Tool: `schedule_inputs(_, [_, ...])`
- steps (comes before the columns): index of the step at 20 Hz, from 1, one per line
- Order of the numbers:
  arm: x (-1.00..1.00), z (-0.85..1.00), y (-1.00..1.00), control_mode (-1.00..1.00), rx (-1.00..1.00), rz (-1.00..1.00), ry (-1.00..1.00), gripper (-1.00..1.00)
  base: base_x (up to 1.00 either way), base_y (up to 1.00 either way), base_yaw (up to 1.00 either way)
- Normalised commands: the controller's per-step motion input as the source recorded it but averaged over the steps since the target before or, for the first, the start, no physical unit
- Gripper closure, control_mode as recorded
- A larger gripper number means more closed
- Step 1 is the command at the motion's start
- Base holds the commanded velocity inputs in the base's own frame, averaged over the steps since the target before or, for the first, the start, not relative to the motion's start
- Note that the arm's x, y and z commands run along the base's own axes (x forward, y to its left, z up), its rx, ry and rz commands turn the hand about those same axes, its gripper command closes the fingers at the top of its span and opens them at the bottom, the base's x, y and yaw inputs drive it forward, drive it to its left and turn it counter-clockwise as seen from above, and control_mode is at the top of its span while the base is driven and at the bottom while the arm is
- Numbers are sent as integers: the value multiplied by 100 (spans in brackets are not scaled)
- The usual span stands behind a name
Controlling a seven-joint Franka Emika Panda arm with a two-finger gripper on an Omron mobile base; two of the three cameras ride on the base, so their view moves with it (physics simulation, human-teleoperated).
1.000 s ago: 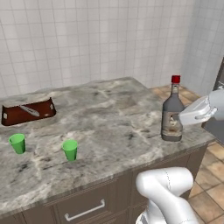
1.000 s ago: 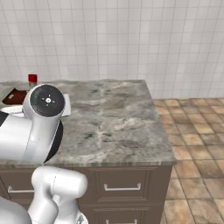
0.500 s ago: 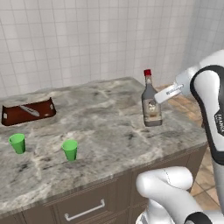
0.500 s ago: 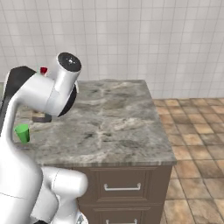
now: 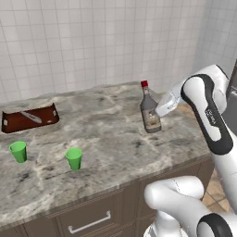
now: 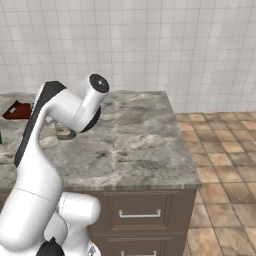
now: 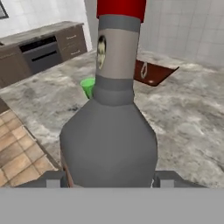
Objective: Place the drinks on the dining counter in a tight cluster.
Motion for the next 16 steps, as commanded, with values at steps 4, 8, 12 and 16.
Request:
schedule_inputs(4, [29,-79,34,-100,2,18,-29,100,0,0,0])
schedule_inputs(8, [13,-46,36,-100,4,25,-12,100,0,0,0])
schedule_inputs(12, [22,-12,51,-100,3,30,0,100,0,0,0])
schedule_inputs(16, [49,-1,72,-100,0,28,0,100,0,0,0])
